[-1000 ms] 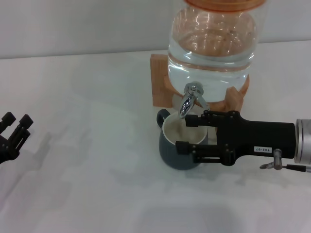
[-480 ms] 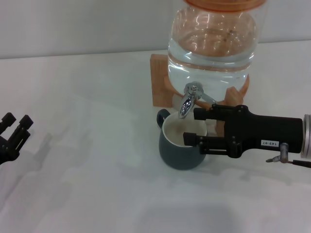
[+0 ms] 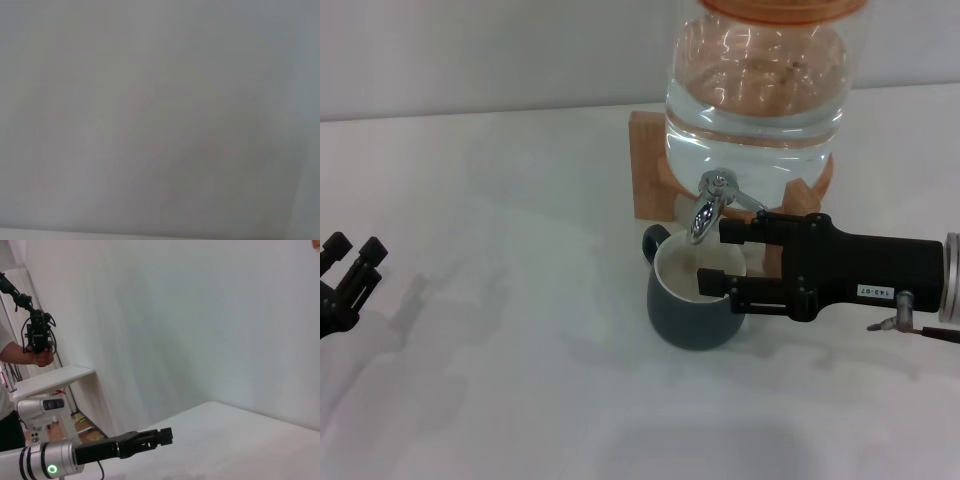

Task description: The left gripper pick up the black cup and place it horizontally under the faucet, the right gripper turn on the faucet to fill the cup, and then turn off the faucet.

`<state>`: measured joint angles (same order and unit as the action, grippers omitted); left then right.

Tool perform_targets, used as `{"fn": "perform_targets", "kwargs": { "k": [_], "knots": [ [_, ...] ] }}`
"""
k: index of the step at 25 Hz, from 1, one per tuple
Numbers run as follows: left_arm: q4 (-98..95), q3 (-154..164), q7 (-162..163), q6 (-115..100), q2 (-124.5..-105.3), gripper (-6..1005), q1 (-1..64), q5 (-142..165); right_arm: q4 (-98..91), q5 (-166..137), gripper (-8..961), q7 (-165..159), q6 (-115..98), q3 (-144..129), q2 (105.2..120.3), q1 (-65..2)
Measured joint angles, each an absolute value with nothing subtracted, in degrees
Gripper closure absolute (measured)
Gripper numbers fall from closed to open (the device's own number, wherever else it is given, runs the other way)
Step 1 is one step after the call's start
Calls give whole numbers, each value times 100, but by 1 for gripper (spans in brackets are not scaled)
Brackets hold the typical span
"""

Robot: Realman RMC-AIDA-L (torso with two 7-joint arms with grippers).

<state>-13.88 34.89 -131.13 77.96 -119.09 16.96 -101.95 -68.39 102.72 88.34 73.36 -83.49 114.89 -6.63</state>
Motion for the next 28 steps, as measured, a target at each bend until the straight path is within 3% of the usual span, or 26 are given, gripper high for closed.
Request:
{"fn": "perform_targets", "kwargs": {
  "k": [9,28],
  "knots": [
    [-1389,3490,-13112,7796,-11909,504,1677,-10195,-6837,10269,188,8876,7673,-8118,11489,-606],
    [-1881,3489,-13047,7891,-11900,504,1231,-10897,-6097,10837,188,9895,9157,-5332,11526,200]
  ]
}}
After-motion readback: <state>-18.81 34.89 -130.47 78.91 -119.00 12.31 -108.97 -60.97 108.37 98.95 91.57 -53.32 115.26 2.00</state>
